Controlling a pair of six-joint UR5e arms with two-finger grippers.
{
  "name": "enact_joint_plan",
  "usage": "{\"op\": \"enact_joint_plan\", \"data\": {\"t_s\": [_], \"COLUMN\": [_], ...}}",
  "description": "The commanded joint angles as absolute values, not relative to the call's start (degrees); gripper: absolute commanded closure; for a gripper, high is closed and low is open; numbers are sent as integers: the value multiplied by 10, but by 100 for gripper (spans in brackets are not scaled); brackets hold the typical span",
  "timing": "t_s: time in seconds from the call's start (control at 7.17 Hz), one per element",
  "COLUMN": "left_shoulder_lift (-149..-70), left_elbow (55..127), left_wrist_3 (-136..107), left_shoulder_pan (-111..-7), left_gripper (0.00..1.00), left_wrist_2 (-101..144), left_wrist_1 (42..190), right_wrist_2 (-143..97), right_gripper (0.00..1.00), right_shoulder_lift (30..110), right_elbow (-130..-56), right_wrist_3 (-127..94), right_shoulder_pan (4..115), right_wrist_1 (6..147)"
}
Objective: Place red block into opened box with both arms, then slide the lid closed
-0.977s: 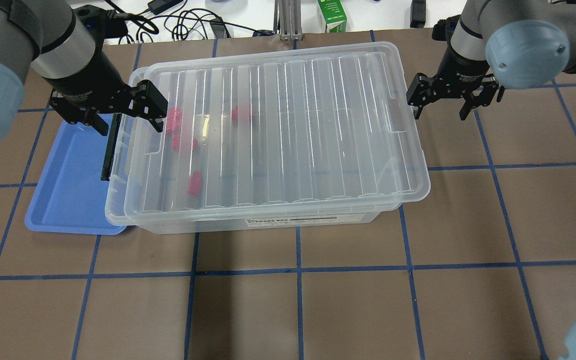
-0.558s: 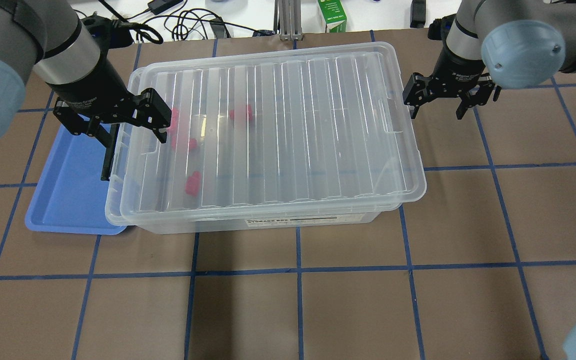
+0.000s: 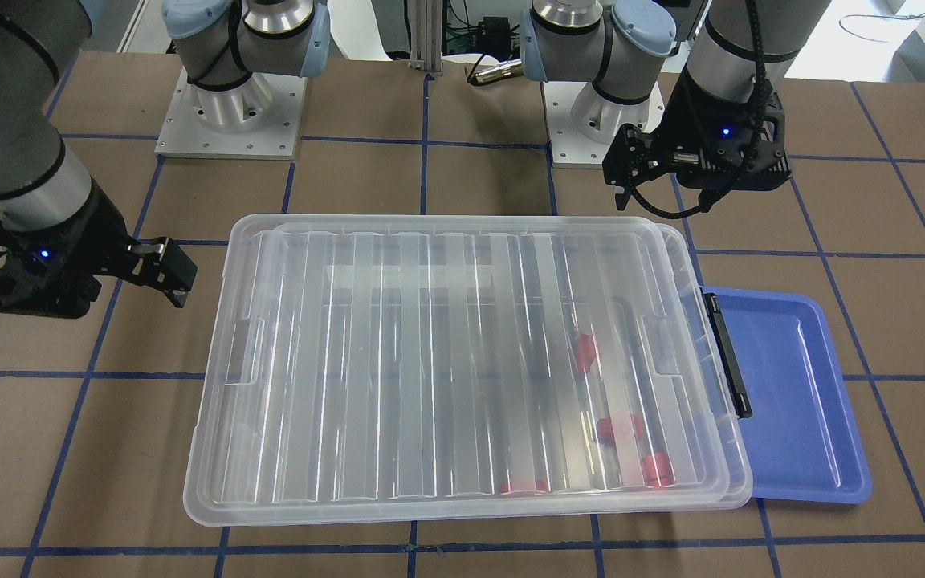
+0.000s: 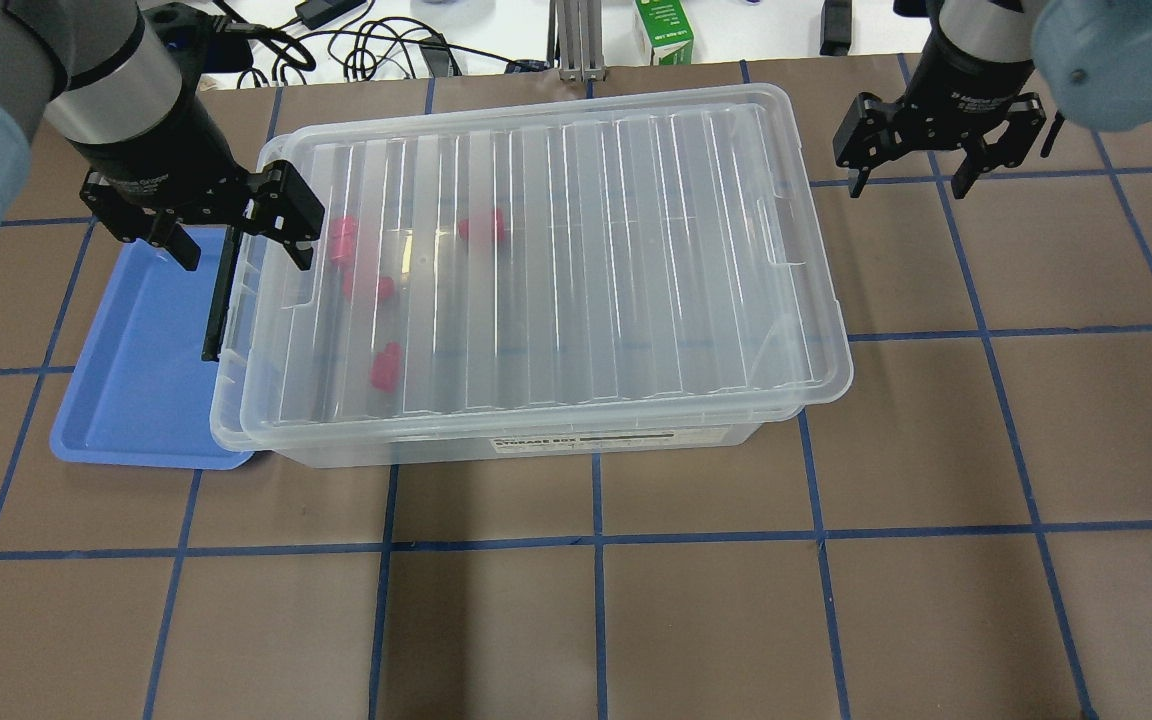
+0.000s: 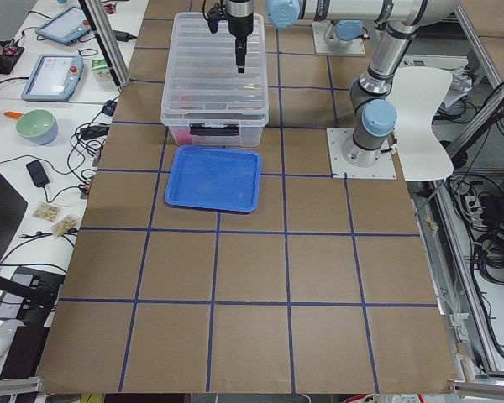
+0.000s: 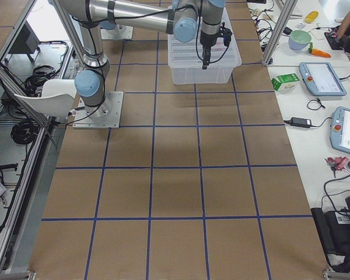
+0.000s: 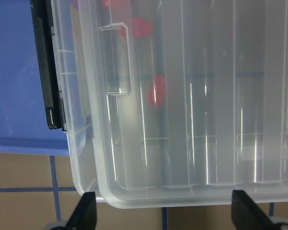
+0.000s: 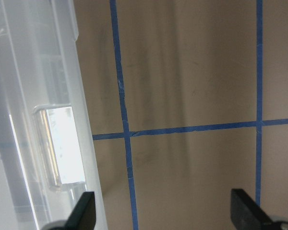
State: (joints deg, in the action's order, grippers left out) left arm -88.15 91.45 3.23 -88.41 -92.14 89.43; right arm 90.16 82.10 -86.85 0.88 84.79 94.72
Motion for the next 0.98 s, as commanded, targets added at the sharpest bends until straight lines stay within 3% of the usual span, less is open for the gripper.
{"op": "enact_joint_plan", "data": {"t_s": [0.0, 0.84], "left_shoulder_lift": [-885, -889], "left_elbow": [912, 910], "left_wrist_3": [28, 33], "left_shoulder_pan": [-884, -872], "left_gripper": [0, 0], "left_wrist_2": [-923, -914], "left_wrist_1": [880, 868], "right_wrist_2": [897, 898], "right_gripper": [0, 0], "right_shoulder_lift": [881, 890], "right_elbow": [-878, -890], "right_wrist_3": [-13, -15], "right_shoulder_pan": [852, 892], "right_wrist_1": [883, 860]}}
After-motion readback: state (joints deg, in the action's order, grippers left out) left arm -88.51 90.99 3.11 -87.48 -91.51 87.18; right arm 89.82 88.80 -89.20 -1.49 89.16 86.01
